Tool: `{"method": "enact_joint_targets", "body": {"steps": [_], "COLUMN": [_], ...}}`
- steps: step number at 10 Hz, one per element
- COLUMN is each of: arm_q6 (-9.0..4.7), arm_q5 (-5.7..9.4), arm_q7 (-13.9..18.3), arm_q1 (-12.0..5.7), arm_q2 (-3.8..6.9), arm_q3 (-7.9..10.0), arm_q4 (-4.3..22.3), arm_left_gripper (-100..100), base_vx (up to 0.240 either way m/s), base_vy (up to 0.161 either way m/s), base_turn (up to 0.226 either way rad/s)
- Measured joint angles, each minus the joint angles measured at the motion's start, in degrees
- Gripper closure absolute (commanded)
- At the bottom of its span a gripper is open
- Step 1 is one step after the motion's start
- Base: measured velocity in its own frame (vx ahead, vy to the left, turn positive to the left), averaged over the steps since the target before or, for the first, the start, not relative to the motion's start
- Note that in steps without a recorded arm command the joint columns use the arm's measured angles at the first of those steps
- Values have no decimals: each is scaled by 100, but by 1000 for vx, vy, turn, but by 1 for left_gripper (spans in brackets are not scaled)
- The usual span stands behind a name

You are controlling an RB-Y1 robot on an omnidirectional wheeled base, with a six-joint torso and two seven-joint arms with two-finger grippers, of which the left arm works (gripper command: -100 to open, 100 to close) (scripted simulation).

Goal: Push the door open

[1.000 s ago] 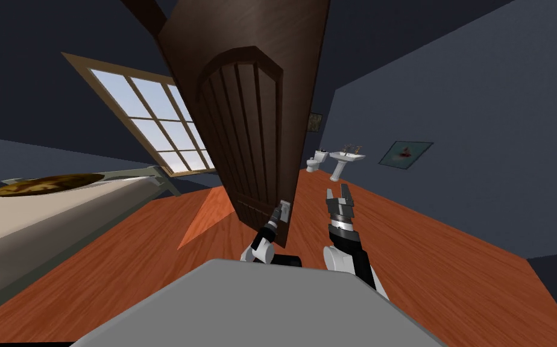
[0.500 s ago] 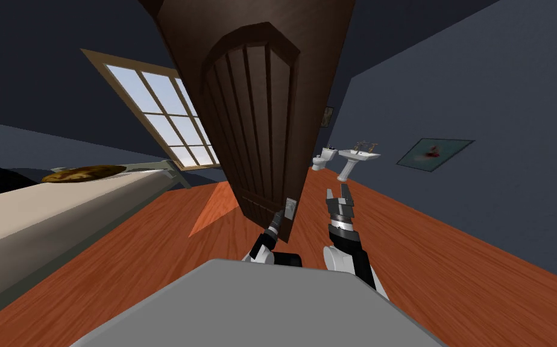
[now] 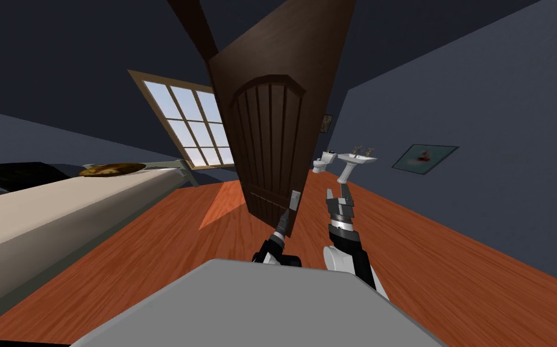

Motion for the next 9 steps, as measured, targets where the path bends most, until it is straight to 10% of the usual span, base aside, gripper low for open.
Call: {"method": "enact_joint_targets", "body": {"steps": [5, 9], "arm_q6": [-34, -73], "arm_q5": [-71, -141], "arm_q7": [101, 232], "arm_q1": [-147, -330], "arm_q2": [213, -73], "arm_q3": [107, 229], "arm_q4": [147, 323], "arm_left_gripper": [-100, -100], "base_vx": [197, 168], "base_vy": [-101, -83], "base_turn": [-24, -15]}}
